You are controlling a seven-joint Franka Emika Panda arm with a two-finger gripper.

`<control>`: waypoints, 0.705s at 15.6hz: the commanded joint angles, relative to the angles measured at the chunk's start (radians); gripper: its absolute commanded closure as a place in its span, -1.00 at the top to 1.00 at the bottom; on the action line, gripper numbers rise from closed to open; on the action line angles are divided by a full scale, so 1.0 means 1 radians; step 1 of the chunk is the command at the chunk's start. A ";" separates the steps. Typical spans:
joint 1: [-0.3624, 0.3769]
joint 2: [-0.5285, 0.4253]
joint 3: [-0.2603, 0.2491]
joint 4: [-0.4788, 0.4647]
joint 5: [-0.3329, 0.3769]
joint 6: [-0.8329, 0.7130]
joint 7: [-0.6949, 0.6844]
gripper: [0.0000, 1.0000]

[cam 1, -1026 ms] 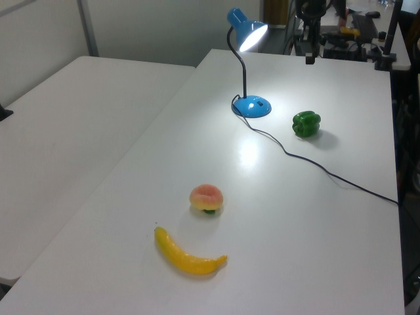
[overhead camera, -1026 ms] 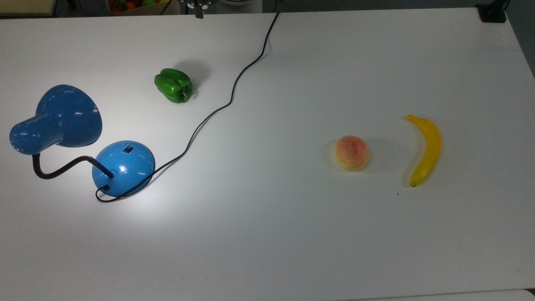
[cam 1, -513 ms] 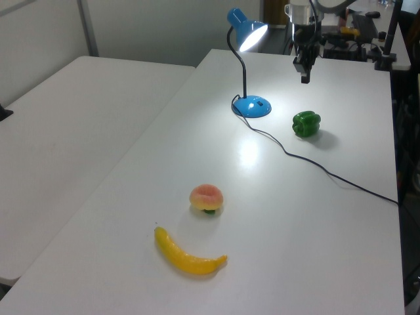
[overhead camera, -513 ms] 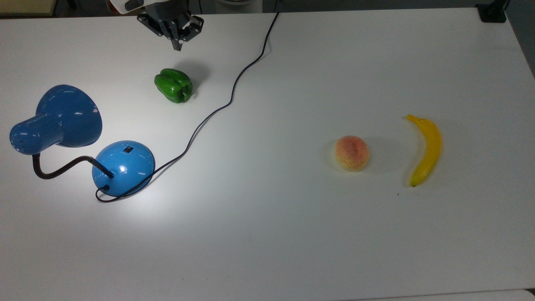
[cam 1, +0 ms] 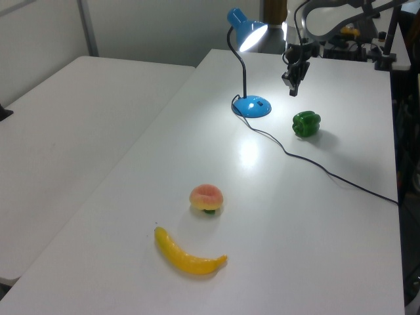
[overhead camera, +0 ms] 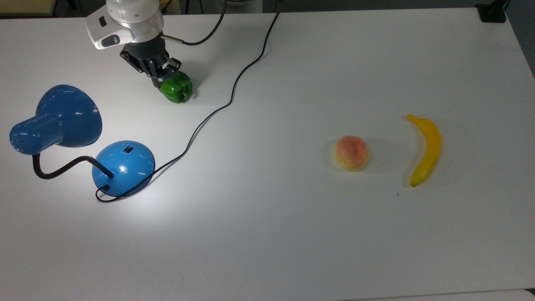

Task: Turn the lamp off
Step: 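Move the gripper down toward the switch on the blue lamp base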

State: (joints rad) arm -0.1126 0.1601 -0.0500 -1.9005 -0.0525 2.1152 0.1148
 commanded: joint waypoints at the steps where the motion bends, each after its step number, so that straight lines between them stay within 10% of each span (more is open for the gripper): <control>1: -0.024 0.053 0.001 -0.005 -0.013 0.138 0.029 -1.00; 11: -0.052 0.145 0.001 0.001 -0.013 0.370 0.029 -1.00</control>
State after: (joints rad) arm -0.1579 0.2869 -0.0505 -1.8996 -0.0525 2.4164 0.1211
